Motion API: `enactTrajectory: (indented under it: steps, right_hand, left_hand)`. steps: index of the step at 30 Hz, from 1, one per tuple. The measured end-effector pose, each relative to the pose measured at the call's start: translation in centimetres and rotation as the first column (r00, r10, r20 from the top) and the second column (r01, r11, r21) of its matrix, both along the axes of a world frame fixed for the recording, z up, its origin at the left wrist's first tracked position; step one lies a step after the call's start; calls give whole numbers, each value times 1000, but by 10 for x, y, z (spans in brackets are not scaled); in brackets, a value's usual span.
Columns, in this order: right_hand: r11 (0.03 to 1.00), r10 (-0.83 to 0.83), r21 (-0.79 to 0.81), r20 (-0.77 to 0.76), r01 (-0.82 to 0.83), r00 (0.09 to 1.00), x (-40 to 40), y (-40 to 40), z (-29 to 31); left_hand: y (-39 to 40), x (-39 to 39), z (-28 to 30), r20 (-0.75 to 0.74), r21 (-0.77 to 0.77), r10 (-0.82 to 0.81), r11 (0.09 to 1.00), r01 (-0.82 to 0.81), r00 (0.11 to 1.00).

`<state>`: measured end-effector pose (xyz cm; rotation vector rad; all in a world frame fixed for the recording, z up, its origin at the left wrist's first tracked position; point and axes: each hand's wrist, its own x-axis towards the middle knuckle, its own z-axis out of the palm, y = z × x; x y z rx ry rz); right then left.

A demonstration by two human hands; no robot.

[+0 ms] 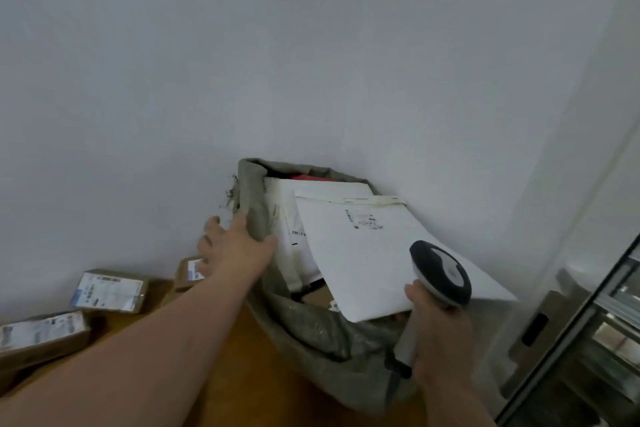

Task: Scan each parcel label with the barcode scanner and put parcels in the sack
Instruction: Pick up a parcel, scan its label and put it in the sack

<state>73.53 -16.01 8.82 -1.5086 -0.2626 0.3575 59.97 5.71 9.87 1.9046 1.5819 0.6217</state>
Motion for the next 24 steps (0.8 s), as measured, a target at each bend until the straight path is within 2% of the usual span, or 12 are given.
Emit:
enactTrajectory:
  steps: [3, 5, 9, 12, 14, 16, 19, 21, 23, 24]
  right_hand:
    - [996, 53, -74, 99, -45, 994, 2, 31, -3]
    - [988, 134, -87, 124, -124, 983, 2, 56, -4]
    - [967, 253, 17, -121, -253, 960, -3, 97, -1]
    - [940, 341, 77, -222, -333, 913, 5, 121, 4]
    - [918, 395, 63, -257, -392, 882, 16, 140, 5]
    - [883, 446, -23, -266, -468, 854, 27, 155, 1]
    - [819, 505, -120, -311, -561, 805, 33, 162, -6]
    - [784, 544, -105, -357, -612, 759, 36, 160, -7]
    - [744, 588, -41, -434, -667, 682, 45, 159, -4]
    - [726, 601, -14, -472, -687, 645, 52, 157, -3]
  left_hand:
    - [35, -6, -11, 295, -203, 4, 977, 59, 956]
    - [48, -5, -11, 392, -240, -1, 965, 103, 920]
    - [59, 1, 5, 555, -226, 41, 969, 104, 831]
    - [55, 6, 20, 629, -181, 16, 976, 126, 777]
    - [53, 9, 26, 626, -154, -6, 979, 132, 780]
    - [48, 13, 25, 603, -181, -10, 972, 148, 798]
    - [38, 26, 25, 641, -215, 16, 963, 160, 768]
    - [40, 37, 34, 721, -222, 128, 974, 52, 681]
    - [48, 46, 42, 817, -261, 264, 962, -78, 513]
    - [50, 51, 42, 837, -267, 290, 957, -117, 464]
